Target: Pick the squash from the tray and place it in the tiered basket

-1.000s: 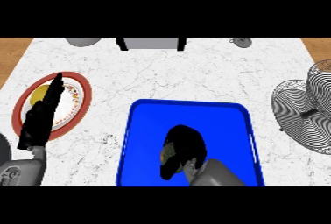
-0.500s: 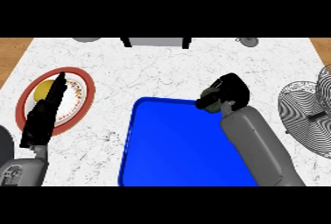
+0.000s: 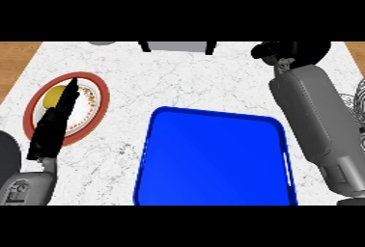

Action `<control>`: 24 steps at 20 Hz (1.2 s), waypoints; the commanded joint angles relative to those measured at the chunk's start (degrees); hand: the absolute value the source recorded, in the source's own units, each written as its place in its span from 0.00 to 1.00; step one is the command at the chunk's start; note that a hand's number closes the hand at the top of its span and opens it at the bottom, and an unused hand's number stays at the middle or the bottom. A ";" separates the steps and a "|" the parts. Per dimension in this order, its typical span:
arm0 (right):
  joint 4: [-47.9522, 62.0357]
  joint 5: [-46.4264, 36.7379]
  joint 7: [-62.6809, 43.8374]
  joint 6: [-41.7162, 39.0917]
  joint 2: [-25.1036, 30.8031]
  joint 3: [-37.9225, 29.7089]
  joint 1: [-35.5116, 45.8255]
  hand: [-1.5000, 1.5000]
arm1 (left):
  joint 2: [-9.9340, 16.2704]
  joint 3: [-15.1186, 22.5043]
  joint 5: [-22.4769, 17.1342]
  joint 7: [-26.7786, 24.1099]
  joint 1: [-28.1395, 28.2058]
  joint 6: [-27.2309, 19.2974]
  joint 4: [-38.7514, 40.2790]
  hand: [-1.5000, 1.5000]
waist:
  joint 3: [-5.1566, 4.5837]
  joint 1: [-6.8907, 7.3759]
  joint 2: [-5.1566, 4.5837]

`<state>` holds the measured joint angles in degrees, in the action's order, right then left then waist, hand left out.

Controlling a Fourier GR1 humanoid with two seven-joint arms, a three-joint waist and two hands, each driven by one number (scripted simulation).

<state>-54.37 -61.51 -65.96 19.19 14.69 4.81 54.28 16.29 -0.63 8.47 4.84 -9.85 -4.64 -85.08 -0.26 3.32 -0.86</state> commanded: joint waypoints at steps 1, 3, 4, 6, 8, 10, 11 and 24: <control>3.88 -11.67 -16.18 5.89 0.59 -0.84 7.44 1.00 | -0.20 -0.20 -0.33 -0.49 1.08 0.10 -0.13 0.50 | -0.02 0.16 0.46; 6.63 -15.05 -16.32 4.93 2.27 -2.52 9.51 1.00 | 0.59 -0.32 -0.03 0.93 0.60 0.44 -0.62 0.50 | 0.10 -0.17 0.38; 7.81 -16.95 -17.52 2.10 1.94 -2.60 13.80 1.00 | -1.28 0.53 0.94 0.09 -1.17 -1.05 1.77 0.50 | -0.02 -0.50 0.06; 10.84 -21.10 -19.13 -0.70 1.55 -2.75 14.69 1.00 | 1.12 -0.99 0.02 0.15 -0.32 0.50 0.12 0.50 | 0.05 -0.33 0.44; 12.80 -22.39 -19.18 -7.14 2.16 -3.81 18.55 1.00 | 0.47 -1.25 -0.37 -1.01 0.22 0.44 1.99 0.50 | 0.01 -0.99 0.55; 14.33 -21.49 -16.91 -7.23 3.98 -6.69 19.56 1.00 | -0.45 -0.13 1.16 1.34 -1.06 -0.80 1.51 0.50 | 0.16 -1.73 0.54; 14.27 -22.18 -18.93 -6.72 0.83 -6.71 19.80 1.00 | 0.27 -0.60 0.49 0.59 -0.08 0.02 0.12 0.50 | 0.17 -1.46 0.70; 20.74 -25.36 -6.39 -9.84 8.88 -13.35 16.35 1.00 | -1.83 -1.75 0.88 -4.42 2.44 -1.40 3.92 0.50 | 0.17 -3.01 0.64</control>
<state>-35.84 -84.85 -65.92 13.30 21.76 -8.30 71.48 16.07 -2.57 9.02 3.73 -9.02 -5.11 -83.47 -0.05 0.83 -0.20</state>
